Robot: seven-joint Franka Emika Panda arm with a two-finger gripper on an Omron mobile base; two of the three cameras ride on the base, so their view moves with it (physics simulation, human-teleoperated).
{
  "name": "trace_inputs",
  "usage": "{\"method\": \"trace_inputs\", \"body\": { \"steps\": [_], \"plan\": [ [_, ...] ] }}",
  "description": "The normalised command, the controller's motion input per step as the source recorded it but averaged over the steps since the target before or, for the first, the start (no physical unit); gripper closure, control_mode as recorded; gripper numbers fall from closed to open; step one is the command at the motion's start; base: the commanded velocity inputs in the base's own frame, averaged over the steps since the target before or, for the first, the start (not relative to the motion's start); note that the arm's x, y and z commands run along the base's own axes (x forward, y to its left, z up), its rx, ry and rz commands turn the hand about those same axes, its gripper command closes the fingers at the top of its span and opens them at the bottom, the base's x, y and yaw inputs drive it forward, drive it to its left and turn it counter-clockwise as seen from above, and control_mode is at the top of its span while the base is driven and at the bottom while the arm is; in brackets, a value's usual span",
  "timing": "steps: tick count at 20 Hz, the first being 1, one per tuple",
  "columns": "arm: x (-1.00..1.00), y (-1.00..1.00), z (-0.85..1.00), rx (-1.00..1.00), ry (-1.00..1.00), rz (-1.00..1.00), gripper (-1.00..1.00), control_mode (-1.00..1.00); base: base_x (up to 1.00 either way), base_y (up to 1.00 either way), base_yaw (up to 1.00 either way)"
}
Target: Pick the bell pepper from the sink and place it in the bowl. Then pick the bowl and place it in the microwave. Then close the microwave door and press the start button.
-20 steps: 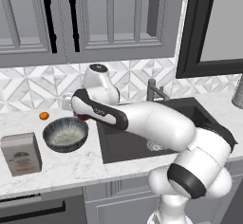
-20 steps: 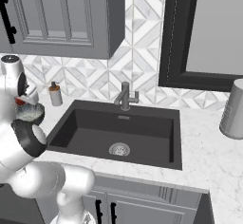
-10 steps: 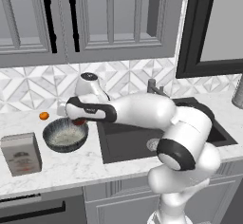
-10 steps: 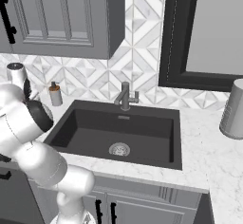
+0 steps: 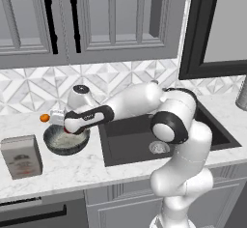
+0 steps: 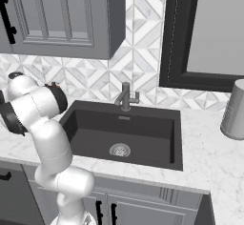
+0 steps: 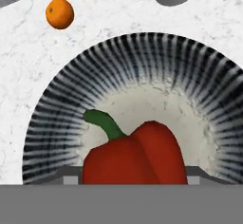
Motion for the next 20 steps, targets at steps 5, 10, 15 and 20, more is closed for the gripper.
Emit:
{"method": "trace_inputs", "body": {
  "steps": [5, 10, 15, 20],
  "plan": [
    [0.21, 0.21, -0.23, -0.01, 0.06, 0.00, 1.00, -1.00, 0.00, 0.00, 0.00],
    [0.02, 0.00, -0.21, 0.00, 0.10, 0.00, 1.00, -1.00, 0.00, 0.00, 0.00],
    [0.07, 0.00, -0.40, 0.00, 0.03, 0.00, 1.00, -1.00, 0.00, 0.00, 0.00],
    [0.16, 0.00, -0.39, 0.00, 0.00, 0.00, 1.00, -1.00, 0.00, 0.00, 0.00]
  ]
}}
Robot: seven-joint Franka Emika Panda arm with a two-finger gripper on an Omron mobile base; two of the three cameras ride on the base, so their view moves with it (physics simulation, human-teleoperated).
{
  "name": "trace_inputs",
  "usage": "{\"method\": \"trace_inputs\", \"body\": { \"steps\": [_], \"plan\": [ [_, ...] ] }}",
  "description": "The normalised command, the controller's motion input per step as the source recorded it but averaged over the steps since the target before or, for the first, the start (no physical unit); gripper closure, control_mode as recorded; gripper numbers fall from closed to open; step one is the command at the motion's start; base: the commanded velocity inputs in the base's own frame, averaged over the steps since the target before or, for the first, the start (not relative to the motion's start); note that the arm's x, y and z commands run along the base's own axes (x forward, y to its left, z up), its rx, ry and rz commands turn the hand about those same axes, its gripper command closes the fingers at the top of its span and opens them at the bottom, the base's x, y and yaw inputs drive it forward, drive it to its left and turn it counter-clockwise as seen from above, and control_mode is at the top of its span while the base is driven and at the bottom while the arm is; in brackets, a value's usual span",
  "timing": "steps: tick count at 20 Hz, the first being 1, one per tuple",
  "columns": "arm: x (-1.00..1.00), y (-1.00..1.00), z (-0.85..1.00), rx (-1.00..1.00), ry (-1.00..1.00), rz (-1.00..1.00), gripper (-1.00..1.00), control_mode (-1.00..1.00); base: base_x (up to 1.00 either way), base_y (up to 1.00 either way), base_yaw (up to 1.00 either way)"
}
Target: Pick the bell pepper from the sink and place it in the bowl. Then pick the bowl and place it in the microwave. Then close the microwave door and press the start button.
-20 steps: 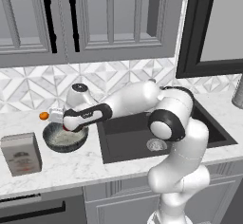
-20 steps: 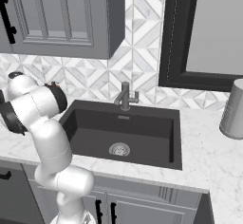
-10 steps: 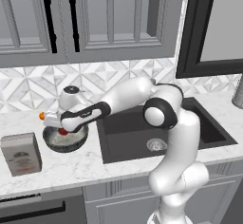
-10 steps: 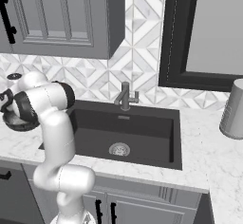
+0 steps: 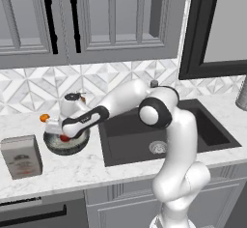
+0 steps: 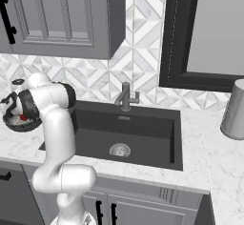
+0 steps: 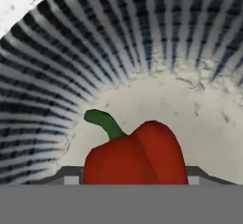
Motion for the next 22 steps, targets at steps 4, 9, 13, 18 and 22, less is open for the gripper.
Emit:
{"method": "trace_inputs", "body": {
  "steps": [4, 9, 13, 18, 22],
  "plan": [
    [0.13, 0.04, -0.29, -0.01, 0.00, 0.00, 1.00, -1.00, 0.00, 0.00, 0.00],
    [0.00, 0.00, 0.00, 0.00, 0.00, 0.00, -1.00, -1.00, 0.00, 0.00, 0.00],
    [0.00, 0.00, 0.04, 0.00, 0.00, 0.00, -1.00, -1.00, 0.00, 0.00, 0.00],
    [-0.05, -0.03, 0.30, 0.01, -0.02, 0.00, -1.00, -1.00, 0.00, 0.00, 0.00],
    [-0.21, -0.19, 0.69, 0.02, -0.11, 0.00, -1.00, -1.00, 0.00, 0.00, 0.00]
  ]
}}
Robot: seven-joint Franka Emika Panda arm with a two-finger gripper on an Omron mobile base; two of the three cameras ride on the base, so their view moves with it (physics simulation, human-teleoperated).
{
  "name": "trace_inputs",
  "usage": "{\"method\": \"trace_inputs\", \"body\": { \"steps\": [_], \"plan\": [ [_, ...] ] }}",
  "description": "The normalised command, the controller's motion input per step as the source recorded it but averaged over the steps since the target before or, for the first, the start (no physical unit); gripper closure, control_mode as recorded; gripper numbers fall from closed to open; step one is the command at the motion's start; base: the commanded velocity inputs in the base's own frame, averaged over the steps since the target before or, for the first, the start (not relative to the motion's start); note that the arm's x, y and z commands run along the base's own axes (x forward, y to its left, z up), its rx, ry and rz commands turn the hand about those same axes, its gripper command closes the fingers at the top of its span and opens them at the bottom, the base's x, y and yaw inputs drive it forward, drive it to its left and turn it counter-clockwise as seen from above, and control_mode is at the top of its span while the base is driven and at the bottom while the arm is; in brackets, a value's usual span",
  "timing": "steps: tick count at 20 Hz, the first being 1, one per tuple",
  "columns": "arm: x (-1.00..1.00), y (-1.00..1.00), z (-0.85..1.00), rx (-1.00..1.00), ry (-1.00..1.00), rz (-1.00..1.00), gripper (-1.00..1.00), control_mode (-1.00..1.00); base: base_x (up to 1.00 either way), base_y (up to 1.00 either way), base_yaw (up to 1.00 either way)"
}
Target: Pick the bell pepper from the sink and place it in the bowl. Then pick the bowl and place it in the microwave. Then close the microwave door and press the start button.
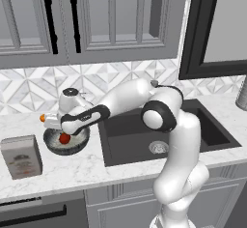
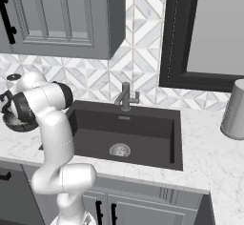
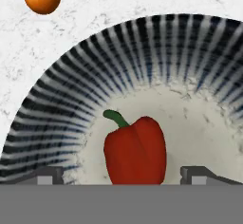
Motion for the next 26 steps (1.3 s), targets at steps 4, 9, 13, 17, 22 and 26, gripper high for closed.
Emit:
{"method": "trace_inputs", "body": {
  "steps": [4, 9, 13, 17, 22, 26],
  "plan": [
    [-0.24, -0.69, 0.25, 0.04, -0.07, 0.00, -1.00, -1.00, 0.00, 0.00, 0.00],
    [-0.04, -0.78, 0.11, 0.06, -0.01, 0.00, -1.00, -1.00, 0.00, 0.00, 0.00],
    [0.00, -0.36, 0.01, 0.02, 0.01, 0.00, -1.00, -1.00, 0.00, 0.00, 0.00],
    [0.02, -0.08, -0.08, 0.00, 0.02, 0.00, -1.00, -1.00, 0.00, 0.00, 0.00],
    [0.10, 0.00, -0.11, 0.00, 0.01, 0.00, -1.00, -1.00, 0.00, 0.00, 0.00],
    [0.11, 0.00, -0.13, 0.00, 0.01, 0.00, -1.00, -1.00, 0.00, 0.00, 0.00]
  ]
}}
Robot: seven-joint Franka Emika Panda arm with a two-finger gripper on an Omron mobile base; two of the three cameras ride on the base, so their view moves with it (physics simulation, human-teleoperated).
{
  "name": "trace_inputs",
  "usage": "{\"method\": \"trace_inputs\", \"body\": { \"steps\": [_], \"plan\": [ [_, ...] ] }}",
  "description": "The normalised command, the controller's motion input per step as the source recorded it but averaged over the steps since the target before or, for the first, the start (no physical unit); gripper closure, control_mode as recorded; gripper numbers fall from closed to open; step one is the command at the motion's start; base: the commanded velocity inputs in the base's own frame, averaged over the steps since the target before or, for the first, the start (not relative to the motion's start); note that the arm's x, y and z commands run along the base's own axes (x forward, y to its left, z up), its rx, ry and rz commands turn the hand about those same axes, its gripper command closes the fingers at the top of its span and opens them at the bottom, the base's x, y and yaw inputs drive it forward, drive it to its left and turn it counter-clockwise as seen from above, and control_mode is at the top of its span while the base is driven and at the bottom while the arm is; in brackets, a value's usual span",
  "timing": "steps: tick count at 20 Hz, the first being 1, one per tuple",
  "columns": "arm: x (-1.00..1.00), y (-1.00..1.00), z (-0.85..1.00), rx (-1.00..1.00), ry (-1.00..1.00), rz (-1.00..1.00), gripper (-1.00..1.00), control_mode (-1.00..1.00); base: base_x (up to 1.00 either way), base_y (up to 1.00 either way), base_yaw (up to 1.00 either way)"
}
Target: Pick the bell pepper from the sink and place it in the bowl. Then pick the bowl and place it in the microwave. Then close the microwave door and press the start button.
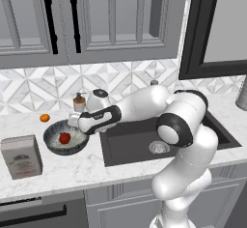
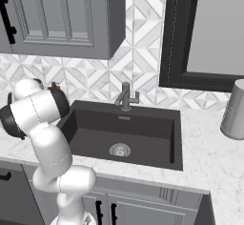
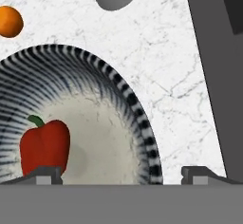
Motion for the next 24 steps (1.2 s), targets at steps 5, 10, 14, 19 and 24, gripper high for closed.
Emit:
{"method": "trace_inputs", "body": {
  "steps": [5, 10, 14, 19, 24],
  "plan": [
    [0.11, 0.00, -0.22, 0.00, 0.03, 0.00, -1.00, -1.00, 0.00, 0.00, 0.00],
    [0.13, 0.00, -0.23, 0.00, 0.02, 0.00, -1.00, -1.00, 0.00, 0.00, 0.00],
    [0.13, 0.00, -0.23, 0.00, 0.02, 0.00, -1.00, -1.00, 0.00, 0.00, 0.00],
    [0.05, 0.22, -0.21, -0.02, 0.04, 0.00, 1.00, -1.00, 0.00, 0.00, 0.00],
    [0.00, 0.13, -0.15, 0.00, 0.01, 0.00, 1.00, -1.00, 0.00, 0.00, 0.00]
  ]
}}
